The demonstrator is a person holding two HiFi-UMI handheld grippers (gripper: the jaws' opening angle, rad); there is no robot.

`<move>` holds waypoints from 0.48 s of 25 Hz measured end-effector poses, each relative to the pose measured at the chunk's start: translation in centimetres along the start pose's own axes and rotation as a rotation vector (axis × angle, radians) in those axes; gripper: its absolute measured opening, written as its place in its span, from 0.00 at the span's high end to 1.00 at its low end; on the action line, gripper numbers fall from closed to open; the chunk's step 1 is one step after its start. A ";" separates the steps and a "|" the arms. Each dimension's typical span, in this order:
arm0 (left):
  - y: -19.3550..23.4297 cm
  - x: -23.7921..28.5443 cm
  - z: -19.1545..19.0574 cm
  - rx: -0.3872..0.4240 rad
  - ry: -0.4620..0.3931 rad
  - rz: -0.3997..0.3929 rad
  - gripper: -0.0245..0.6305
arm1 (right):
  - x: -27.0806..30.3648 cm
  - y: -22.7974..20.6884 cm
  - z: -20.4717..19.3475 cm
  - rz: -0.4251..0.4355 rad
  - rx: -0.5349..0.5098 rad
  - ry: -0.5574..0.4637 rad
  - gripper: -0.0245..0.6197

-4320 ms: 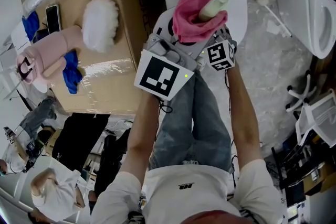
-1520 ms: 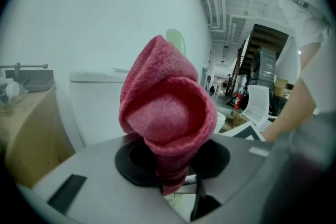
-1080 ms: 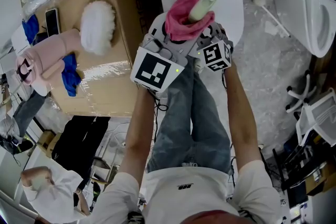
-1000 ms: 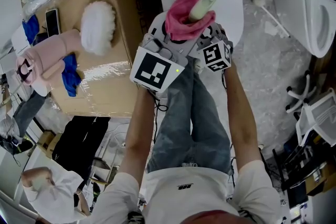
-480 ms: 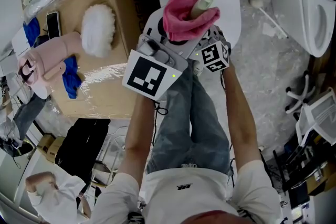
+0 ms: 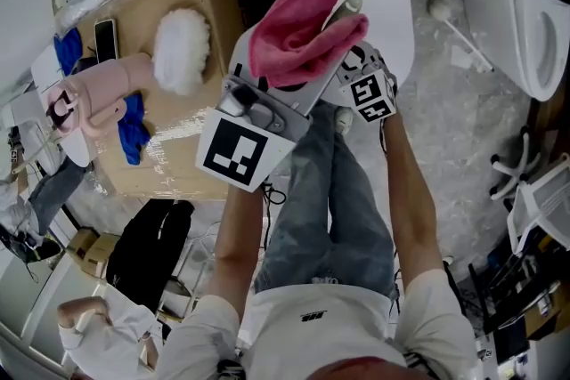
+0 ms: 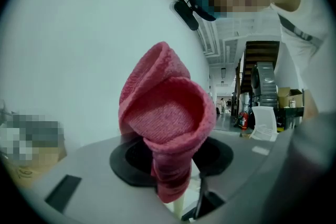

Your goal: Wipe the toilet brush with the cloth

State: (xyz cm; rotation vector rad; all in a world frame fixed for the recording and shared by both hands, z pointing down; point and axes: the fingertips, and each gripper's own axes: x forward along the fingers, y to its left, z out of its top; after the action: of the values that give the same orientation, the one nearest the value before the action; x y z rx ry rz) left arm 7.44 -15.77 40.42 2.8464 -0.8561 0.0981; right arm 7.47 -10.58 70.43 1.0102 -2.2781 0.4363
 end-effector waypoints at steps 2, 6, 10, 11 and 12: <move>0.1 -0.7 0.2 0.000 0.002 0.013 0.68 | -0.3 -0.1 0.4 -0.005 0.027 -0.024 0.81; 0.0 -2.0 0.5 -0.007 0.005 0.044 0.68 | -2.2 -0.6 2.0 -0.028 0.057 -0.072 0.81; -0.5 -3.8 0.8 -0.023 0.019 0.075 0.68 | -5.1 0.0 4.8 -0.043 0.064 -0.126 0.81; -0.6 -4.2 0.8 -0.025 0.022 0.082 0.68 | -6.0 0.0 5.7 -0.049 0.064 -0.144 0.81; -0.7 -4.6 0.9 -0.027 0.026 0.090 0.68 | -7.0 0.1 6.6 -0.055 0.065 -0.162 0.81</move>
State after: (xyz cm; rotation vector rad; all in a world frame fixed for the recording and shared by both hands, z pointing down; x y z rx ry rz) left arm 3.99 -12.84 38.89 2.7749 -0.9731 0.1334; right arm 8.50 -9.98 60.88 1.1759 -2.3852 0.4208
